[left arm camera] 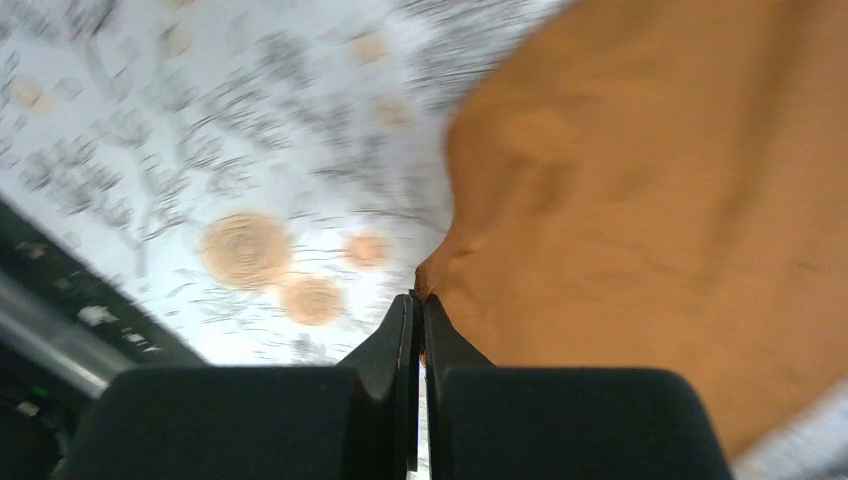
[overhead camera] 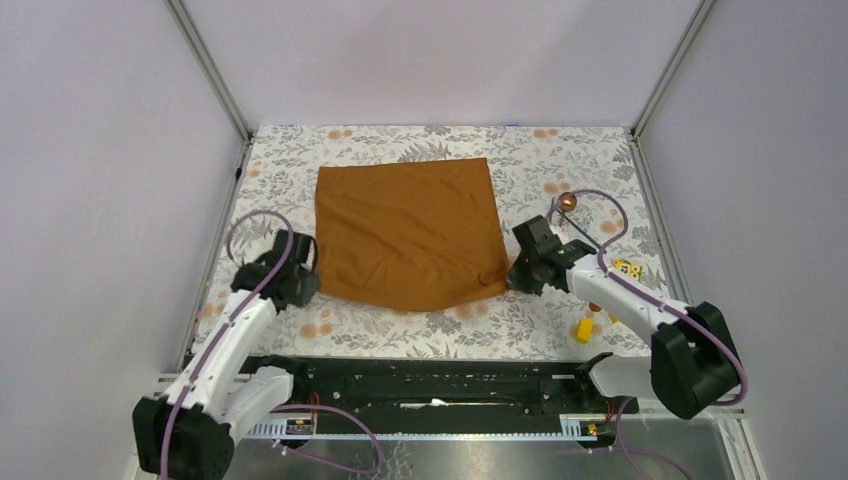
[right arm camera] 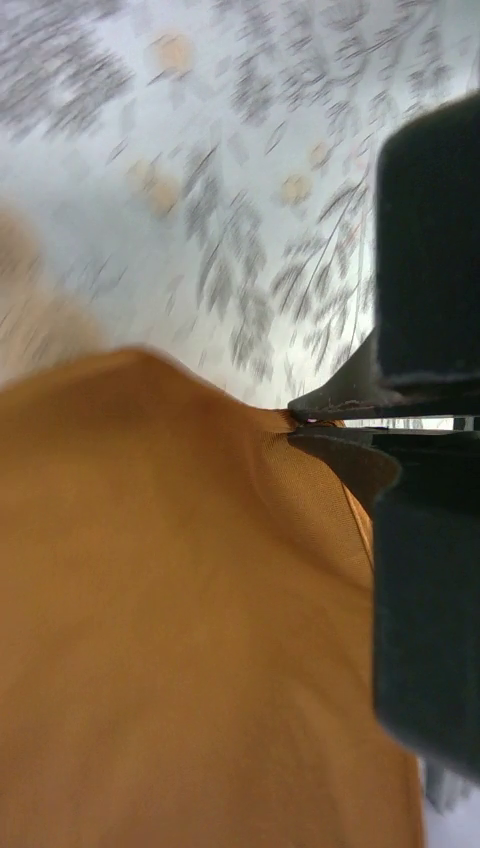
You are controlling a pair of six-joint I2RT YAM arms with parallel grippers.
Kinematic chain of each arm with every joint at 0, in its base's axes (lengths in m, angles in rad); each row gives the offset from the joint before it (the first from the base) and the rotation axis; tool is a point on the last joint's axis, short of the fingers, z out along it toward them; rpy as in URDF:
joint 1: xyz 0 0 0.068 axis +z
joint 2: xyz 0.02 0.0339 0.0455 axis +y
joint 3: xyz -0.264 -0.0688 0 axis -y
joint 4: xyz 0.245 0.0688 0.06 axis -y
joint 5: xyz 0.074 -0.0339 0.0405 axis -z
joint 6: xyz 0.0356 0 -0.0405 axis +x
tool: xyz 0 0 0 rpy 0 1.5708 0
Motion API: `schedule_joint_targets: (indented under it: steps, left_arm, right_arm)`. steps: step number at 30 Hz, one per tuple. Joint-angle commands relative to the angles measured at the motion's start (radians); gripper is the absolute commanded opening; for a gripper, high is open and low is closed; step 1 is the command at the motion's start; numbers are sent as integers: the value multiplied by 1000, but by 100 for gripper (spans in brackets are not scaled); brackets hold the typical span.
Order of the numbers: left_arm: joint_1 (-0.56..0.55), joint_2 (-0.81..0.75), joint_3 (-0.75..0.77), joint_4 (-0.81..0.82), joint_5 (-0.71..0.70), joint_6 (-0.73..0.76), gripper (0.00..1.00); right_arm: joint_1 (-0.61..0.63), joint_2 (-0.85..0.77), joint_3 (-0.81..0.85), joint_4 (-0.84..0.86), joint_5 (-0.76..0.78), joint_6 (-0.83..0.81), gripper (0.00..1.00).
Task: Fold the napkin into a case and place the utensils inside
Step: Fold and flatten the napkin at the center of the board.
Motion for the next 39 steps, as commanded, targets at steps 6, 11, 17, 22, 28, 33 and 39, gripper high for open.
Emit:
schedule_joint_targets:
  steps: [6, 11, 17, 22, 28, 33, 39]
  left_arm:
    - [5, -184, 537, 157, -20, 372, 0]
    - [6, -249, 673, 253, 27, 472, 0]
    - [5, -257, 817, 321, 116, 497, 0]
    - [5, -200, 846, 364, 73, 508, 0]
    - [5, 5, 788, 394, -51, 480, 0]
    - [21, 303, 799, 345, -70, 426, 0]
    - [70, 603, 758, 525, -11, 549, 0]
  right_arm:
    - [6, -332, 232, 326, -283, -437, 0]
    - [6, -456, 352, 385, -479, -494, 0]
    - [6, -523, 489, 449, -583, -404, 0]
    - [6, -530, 498, 456, -361, -381, 0]
    - [3, -330, 557, 325, 69, -362, 0]
    - [-67, -70, 584, 344, 122, -386, 0]
    - [-199, 283, 601, 480, 1, -385, 0]
